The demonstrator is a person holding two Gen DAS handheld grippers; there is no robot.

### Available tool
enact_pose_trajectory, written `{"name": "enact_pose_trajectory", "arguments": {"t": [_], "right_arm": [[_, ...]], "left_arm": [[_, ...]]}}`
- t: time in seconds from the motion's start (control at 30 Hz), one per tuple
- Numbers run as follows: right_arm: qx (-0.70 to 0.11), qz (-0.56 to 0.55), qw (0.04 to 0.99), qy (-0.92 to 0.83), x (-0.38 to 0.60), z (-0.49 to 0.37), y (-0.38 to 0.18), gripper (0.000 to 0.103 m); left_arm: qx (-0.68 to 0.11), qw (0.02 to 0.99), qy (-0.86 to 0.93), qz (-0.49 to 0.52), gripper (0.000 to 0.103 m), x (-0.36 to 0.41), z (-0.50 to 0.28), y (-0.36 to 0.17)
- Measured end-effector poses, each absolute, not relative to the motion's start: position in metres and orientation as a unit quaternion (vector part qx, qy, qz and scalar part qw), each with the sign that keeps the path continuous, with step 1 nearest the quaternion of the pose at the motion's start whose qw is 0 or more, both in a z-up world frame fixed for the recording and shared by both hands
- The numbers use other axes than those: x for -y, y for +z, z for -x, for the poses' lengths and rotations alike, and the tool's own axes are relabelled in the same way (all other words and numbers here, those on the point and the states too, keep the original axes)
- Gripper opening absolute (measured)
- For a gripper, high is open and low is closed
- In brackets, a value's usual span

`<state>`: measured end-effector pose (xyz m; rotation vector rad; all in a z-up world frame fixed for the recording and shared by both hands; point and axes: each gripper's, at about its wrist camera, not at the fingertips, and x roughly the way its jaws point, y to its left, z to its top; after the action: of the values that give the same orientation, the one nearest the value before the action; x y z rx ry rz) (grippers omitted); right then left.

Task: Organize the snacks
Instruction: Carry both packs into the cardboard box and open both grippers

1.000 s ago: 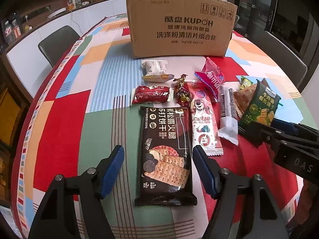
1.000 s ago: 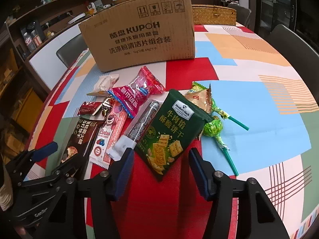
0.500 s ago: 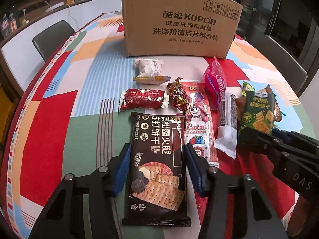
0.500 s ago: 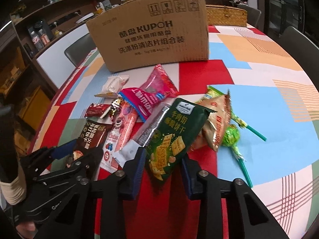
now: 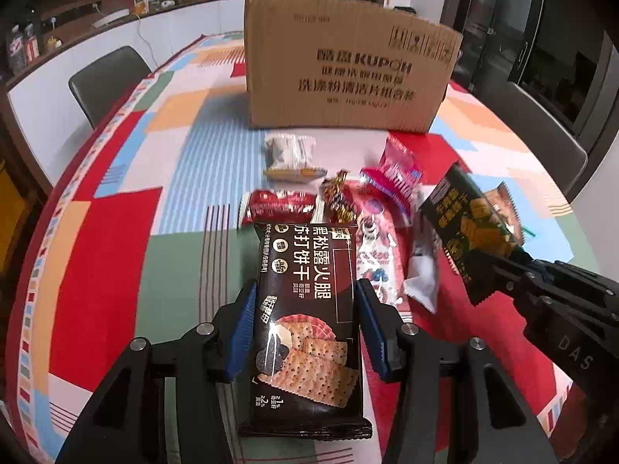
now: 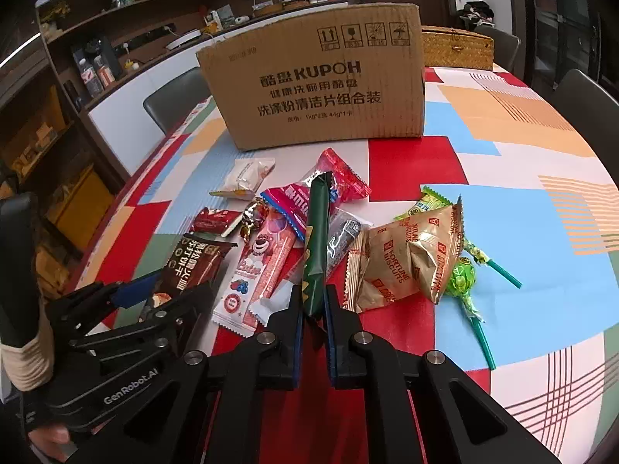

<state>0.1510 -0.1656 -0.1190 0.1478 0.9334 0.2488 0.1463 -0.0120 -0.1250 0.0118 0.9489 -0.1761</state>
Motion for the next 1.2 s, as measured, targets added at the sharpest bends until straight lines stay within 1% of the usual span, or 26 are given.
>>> {"name": "enact_pose_trajectory", "arguments": {"t": [0.33,0.67,0.9,1.2], "right_arm": [[-0.414,-0.082,0.898,0.124,0.171,-0.136,-0.096,0.01],[-0.362,-0.083,0.92,0.125,0.176,-0.125,-0.061,0.01],[-0.336,-0.081,0.93,0.123,0.181,-0.127,-0.04,0.01],[-0.305,-0.076,0.941,0.124,0.184,-0.145,-0.013,0.01]], "left_arm": [[-0.411,0.907,-0.093,-0.01,0.05,0.018,-0.135,-0.083],[-0.368,0.924,-0.107,-0.011,0.05,0.024,-0.133,-0.047],[-0.359,0.924,-0.129,0.003,0.05,0.027,-0.142,-0.029],[-0.329,0.936,-0.128,-0.01,0.05,0.032,-0.164,-0.003]]}}
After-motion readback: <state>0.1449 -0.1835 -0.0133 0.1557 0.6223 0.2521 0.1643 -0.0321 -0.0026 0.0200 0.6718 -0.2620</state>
